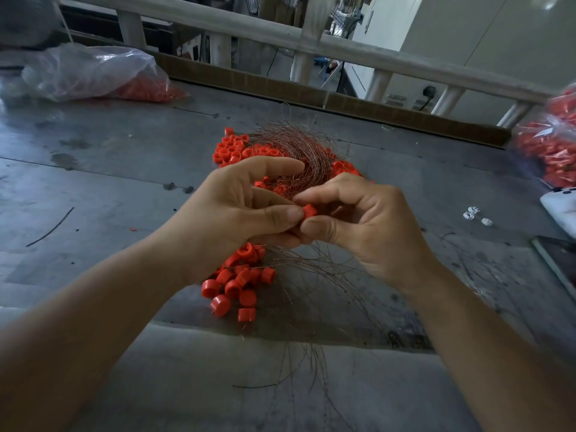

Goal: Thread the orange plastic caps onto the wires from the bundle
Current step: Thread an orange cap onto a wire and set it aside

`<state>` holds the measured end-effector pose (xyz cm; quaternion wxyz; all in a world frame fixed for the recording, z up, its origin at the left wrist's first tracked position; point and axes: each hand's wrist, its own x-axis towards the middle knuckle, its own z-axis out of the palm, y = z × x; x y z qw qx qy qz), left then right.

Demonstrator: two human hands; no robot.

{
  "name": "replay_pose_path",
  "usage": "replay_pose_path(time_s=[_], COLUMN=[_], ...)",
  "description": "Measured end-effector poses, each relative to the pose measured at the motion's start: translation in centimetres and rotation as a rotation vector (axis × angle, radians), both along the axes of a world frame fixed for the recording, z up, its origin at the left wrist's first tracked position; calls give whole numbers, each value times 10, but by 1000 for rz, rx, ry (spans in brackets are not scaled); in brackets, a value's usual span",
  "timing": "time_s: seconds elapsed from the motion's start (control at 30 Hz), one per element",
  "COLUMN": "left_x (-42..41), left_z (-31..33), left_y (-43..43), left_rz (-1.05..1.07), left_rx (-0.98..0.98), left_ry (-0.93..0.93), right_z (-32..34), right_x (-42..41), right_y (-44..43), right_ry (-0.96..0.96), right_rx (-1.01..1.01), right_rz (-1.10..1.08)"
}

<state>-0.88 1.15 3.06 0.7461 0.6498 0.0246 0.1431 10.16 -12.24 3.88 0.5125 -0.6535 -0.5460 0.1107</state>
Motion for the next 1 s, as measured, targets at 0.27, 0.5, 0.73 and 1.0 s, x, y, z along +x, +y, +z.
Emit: replay_pose_path(time_s=[0.27,0.5,0.73,1.0], left_x=[0,0,1,0], left_z=[1,1,4,7], left_y=[2,2,6,12], left_rz=[10,-15,9,71], left_rx=[-27,-11,-175,-216], left_ry=[-15,-13,-59,-115], right_z=[1,1,-1,9], right_x=[3,2,-1,2], right_y=[0,0,1,-3], right_ry=[-19,8,287,320], right_rx=[18,4,-81,-67], right_rz=[53,42,148,24])
